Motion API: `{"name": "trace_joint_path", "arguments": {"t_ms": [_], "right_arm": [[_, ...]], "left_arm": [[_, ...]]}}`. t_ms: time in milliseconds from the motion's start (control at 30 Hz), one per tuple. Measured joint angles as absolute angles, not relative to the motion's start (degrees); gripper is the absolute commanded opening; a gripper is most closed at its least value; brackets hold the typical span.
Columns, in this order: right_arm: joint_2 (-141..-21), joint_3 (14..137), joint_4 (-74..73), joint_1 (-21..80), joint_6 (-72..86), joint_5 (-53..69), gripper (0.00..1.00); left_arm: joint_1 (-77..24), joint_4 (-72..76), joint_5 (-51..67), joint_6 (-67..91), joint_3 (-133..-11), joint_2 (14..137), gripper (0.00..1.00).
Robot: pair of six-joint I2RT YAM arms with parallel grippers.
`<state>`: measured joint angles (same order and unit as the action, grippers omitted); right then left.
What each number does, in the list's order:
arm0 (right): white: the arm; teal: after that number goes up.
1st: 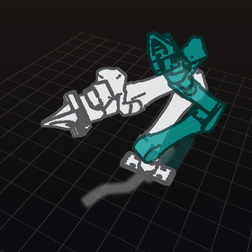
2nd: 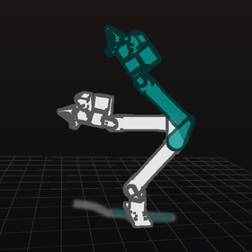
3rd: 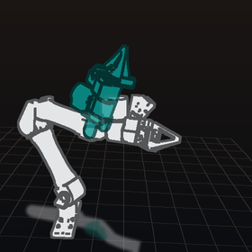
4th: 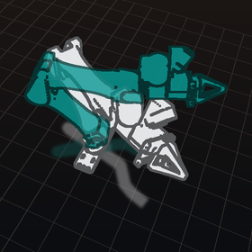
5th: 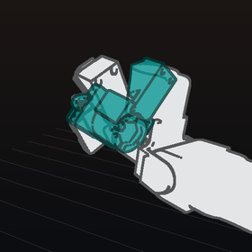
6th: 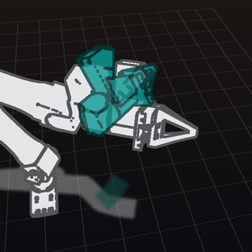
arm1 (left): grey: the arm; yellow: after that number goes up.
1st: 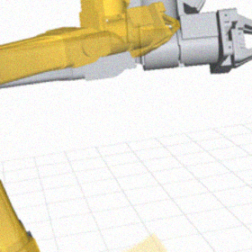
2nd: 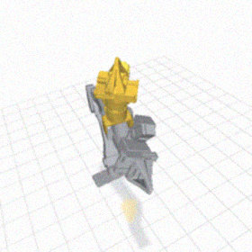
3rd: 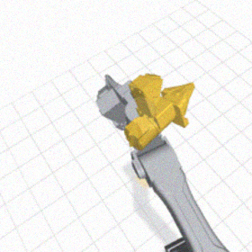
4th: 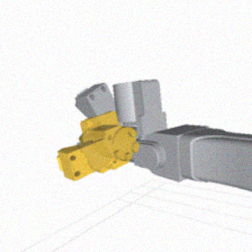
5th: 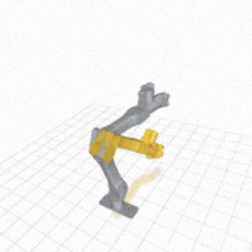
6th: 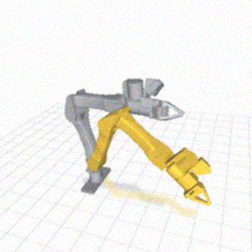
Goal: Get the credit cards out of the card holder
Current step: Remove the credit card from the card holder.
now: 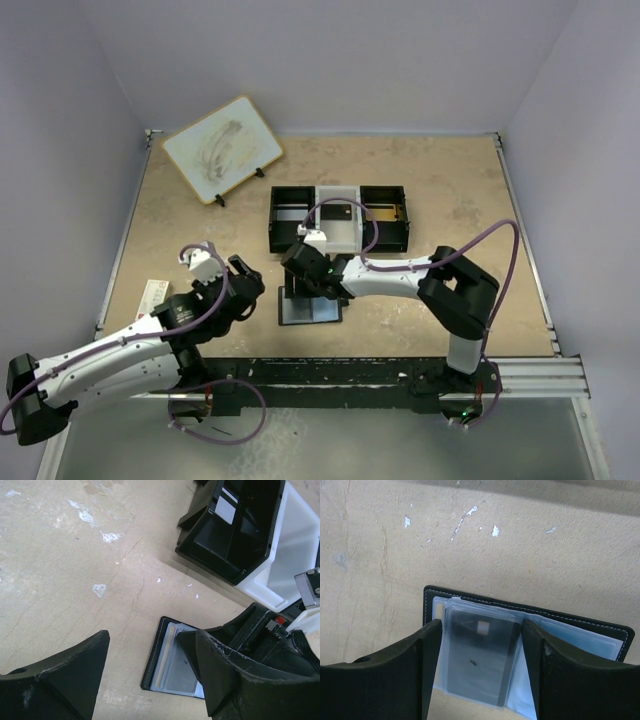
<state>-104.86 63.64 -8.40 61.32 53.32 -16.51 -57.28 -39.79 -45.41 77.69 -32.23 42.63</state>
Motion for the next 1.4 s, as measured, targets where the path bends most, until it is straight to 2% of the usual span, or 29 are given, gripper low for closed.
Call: {"name": "trace_joint_path", "arguments": {"t_ms": [133, 367, 667, 933, 1400], "right_arm": [[-106.6, 66.4, -11.2, 63.1, 52.9, -19.4, 0.74], [-108.5, 68.9, -14.7, 65.4, 53.1, -24.6, 0.69], [-106.7, 65.8, -10.6, 64.9, 52.1, -21.2, 0.72], [-104.9, 63.2, -7.6, 63.9, 51.9, -18.4, 0.65], [-106.4, 65.5, -10.7, 64.2, 52.3, -20.6, 0.65]], "left_arm": [[-57.3, -42.4, -47.0, 79.2, -32.2, 39.4, 0.67], [-57.3, -45.0, -48.5, 80.0, -32.2, 35.4, 0.67], [-57.3, -46.0, -48.5, 79.9, -32.2, 36.0, 0.67], [-57.3, -45.9, -48.1, 79.8, -32.2, 37.4, 0.67], [-57.3, -44.9, -47.5, 79.7, -32.2, 37.8, 0.67]]}}
